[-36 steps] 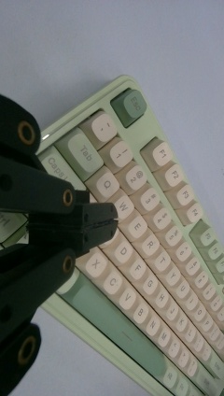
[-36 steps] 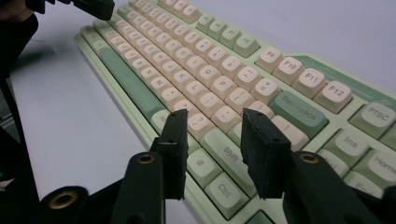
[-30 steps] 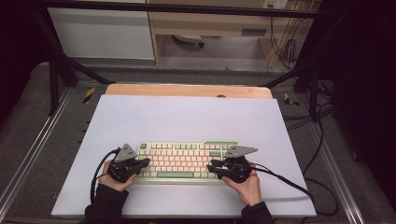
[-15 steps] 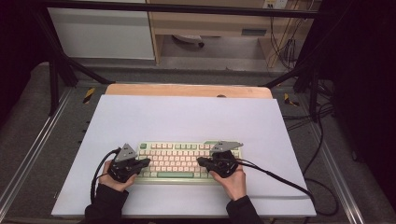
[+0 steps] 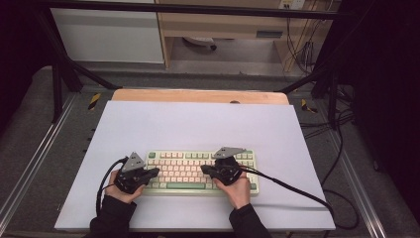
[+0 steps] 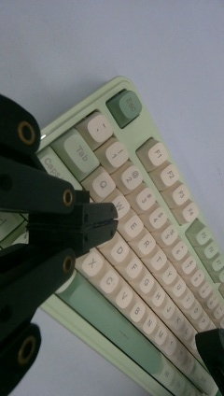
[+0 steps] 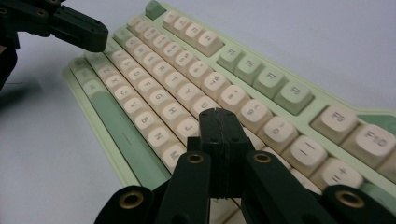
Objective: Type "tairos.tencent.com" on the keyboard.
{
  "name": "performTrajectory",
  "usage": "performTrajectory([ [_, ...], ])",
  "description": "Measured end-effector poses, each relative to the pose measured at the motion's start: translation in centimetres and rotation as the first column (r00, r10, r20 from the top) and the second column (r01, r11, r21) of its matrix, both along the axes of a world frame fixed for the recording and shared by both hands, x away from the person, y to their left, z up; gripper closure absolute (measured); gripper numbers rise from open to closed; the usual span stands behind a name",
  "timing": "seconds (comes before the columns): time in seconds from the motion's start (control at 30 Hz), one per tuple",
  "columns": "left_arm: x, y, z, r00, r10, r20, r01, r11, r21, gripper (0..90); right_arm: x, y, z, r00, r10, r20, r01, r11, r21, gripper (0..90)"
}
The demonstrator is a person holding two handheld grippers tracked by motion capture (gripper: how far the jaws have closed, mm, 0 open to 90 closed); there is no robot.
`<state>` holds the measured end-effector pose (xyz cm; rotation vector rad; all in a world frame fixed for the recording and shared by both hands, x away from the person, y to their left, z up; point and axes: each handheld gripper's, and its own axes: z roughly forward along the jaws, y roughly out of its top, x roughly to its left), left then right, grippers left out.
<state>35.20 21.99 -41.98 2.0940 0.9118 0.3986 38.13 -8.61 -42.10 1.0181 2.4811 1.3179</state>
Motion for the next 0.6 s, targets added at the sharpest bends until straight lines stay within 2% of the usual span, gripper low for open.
performTrajectory([
  [0.23,0.0,-0.1,0.0,1.0000,-0.003,-0.001,0.003,1.0000,0.002,90.0,0.7,1.0,-0.1,1.0000,-0.007,-0.003,0.007,1.000,-0.007,90.0],
  [0.6,0.0,-0.1,0.0,1.0000,-0.006,-0.001,0.006,1.0000,0.002,90.0,1.4,1.8,-0.8,0.9998,-0.018,-0.002,0.018,0.999,-0.050,90.0],
])
